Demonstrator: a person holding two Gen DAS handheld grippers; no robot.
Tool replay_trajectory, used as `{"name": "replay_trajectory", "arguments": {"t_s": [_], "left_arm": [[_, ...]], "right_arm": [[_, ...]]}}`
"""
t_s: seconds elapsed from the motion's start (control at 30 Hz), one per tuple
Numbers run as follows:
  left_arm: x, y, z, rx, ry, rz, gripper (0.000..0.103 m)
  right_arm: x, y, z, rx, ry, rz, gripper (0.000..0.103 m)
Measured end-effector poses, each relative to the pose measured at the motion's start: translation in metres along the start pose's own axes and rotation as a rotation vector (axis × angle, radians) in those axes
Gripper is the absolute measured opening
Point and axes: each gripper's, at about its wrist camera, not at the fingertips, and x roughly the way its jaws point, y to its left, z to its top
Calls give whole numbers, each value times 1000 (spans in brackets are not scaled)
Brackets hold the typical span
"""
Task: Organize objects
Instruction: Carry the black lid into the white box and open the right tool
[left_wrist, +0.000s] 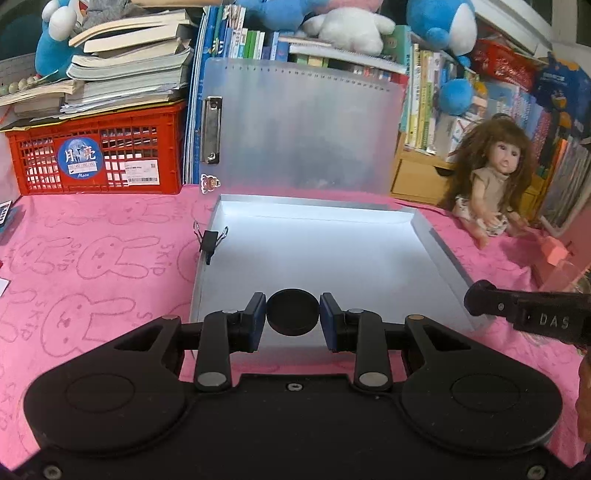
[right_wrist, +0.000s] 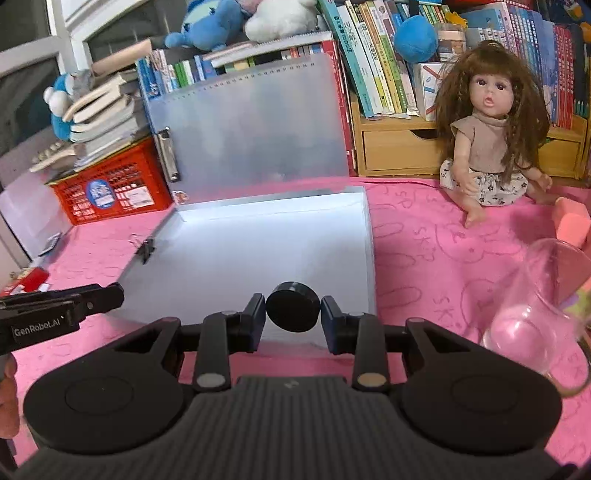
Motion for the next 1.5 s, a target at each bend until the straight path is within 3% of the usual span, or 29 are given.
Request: {"name": "replay_trajectory", "arguments": {"t_s": [0.5, 1.5], "left_arm": [[45, 0, 1, -31, 46, 41, 30], [74, 2, -9, -48, 144, 8, 30]], "right_arm": [[34, 0, 0, -41, 3, -67, 37], [59, 0, -8, -73, 74, -99, 40]]}}
